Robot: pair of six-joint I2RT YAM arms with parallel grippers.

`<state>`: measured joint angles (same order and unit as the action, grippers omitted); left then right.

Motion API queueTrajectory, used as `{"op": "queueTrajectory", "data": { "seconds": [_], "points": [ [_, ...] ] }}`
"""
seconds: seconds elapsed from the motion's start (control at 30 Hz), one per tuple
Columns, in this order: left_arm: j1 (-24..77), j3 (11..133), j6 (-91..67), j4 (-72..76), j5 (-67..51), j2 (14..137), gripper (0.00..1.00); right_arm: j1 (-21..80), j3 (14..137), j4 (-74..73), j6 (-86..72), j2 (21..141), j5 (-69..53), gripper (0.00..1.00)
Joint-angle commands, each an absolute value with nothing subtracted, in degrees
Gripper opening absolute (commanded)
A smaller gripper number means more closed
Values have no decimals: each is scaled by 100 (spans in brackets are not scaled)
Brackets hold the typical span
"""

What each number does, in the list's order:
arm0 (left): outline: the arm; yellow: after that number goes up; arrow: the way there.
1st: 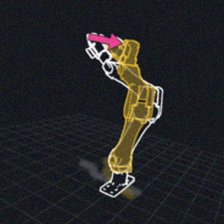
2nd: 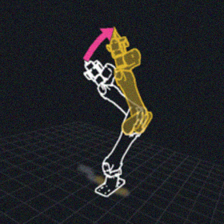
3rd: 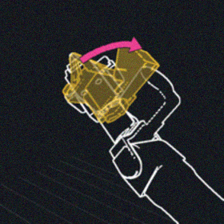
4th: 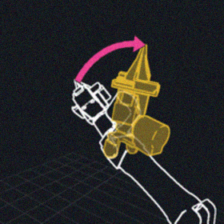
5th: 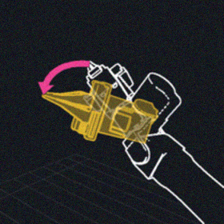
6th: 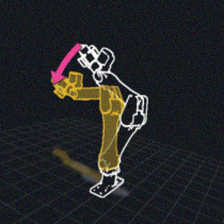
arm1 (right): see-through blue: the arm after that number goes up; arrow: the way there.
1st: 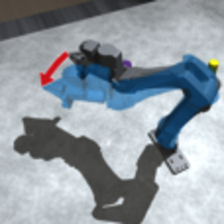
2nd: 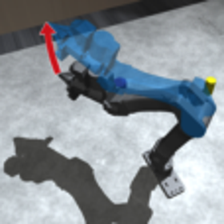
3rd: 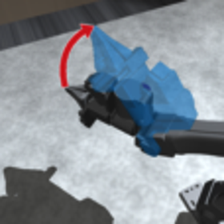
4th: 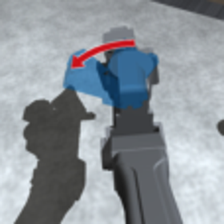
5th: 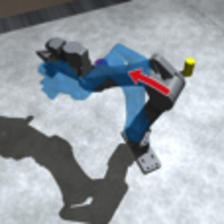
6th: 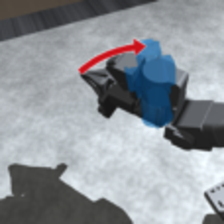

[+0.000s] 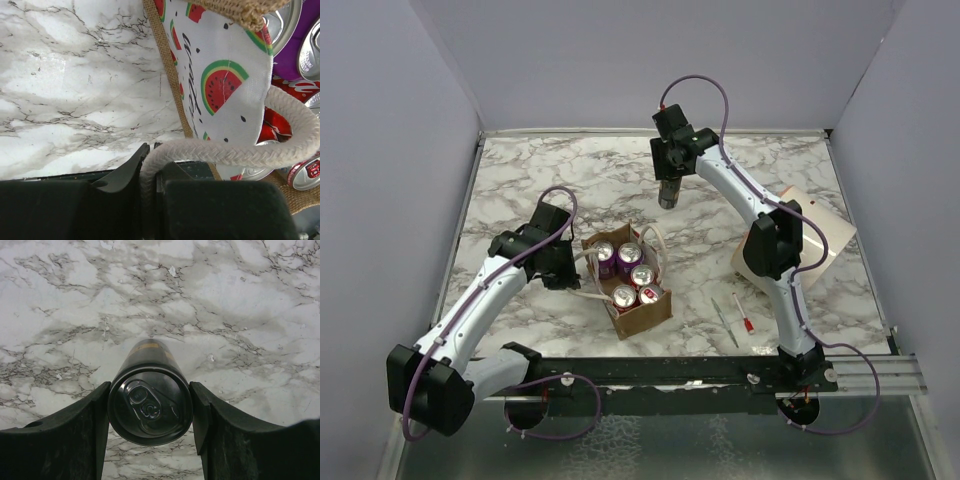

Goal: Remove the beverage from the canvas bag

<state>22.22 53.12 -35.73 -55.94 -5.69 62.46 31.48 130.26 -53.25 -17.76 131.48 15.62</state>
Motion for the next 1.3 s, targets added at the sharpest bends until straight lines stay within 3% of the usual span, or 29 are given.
{"op": "queueTrajectory", "data": {
  "seconds": [0.0,0.63,0.93,1.27],
  "points": [
    [2224,5492,-3449,-5510,-413,6304,0,3120,13322,-5147,-1784,13130,1598,25],
    [2225,5449,-3515,-5576,-480,6088,0,3122,13283,-5094,-1636,12933,1358,82],
    [2224,5463,-3632,-5548,-593,5889,0,3163,13369,-5667,-1542,12503,841,85],
    [2224,5131,-3927,-5252,-984,5529,0,3382,11099,-5464,-1657,10674,312,85]
  ]
}}
